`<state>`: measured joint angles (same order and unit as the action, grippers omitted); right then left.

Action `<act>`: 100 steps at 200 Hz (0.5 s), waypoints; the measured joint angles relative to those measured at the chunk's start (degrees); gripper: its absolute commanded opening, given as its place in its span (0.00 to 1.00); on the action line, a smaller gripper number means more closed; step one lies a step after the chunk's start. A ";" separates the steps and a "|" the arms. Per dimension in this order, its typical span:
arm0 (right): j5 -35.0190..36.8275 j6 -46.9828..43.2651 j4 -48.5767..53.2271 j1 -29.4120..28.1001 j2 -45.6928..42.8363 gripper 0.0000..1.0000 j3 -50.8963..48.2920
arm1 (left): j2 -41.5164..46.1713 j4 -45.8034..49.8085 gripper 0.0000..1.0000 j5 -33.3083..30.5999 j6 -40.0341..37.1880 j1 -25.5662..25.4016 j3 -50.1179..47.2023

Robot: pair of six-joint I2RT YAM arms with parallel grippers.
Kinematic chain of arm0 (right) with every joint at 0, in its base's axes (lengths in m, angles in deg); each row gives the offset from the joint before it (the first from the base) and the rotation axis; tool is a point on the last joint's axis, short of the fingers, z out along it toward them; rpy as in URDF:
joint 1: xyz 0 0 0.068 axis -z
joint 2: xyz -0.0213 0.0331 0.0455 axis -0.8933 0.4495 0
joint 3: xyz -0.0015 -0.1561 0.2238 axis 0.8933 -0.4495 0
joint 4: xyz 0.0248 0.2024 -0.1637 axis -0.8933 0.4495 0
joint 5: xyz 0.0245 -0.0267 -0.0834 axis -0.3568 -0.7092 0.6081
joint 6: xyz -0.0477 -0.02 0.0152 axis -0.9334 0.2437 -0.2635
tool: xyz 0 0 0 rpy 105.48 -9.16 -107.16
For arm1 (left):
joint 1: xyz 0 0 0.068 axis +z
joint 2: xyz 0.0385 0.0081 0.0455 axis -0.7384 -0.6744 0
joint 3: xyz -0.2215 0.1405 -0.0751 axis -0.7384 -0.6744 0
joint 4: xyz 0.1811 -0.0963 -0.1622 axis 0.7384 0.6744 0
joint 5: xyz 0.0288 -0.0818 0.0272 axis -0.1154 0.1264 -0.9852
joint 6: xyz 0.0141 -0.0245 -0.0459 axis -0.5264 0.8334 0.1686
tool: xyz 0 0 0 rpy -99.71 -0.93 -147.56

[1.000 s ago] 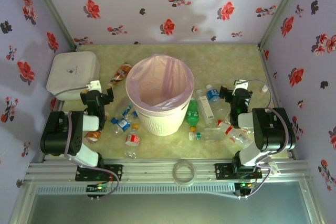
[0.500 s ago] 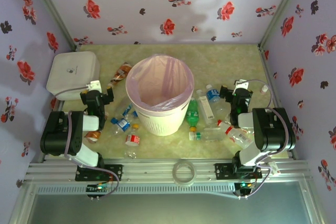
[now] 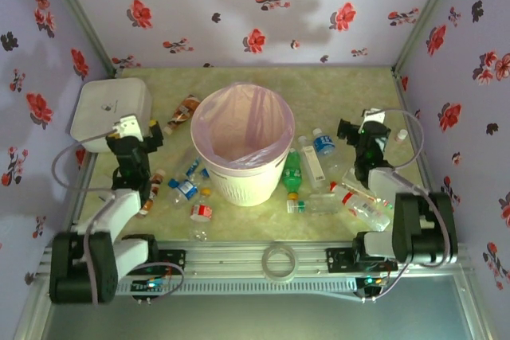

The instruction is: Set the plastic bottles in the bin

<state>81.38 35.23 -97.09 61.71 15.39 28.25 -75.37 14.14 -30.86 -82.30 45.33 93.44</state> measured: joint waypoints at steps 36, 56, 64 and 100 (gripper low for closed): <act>0.07 1.95 24.94 -3.06 -6.27 0.98 14.53 | 10.93 28.68 0.93 -3.87 11.63 0.31 14.36; -0.39 2.51 38.32 -6.23 -6.40 0.95 20.98 | 11.54 41.83 0.91 -0.17 15.61 0.35 25.40; -0.76 2.58 42.64 -7.26 -6.03 0.90 22.51 | 10.86 46.27 0.92 2.29 16.68 0.35 30.16; -7.04 4.50 56.85 -9.11 -2.80 0.83 24.30 | 5.46 62.64 0.88 10.95 18.88 -5.79 49.90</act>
<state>74.35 39.73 -40.24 52.59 12.60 52.56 -69.90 76.78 -19.91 -63.42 39.54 143.34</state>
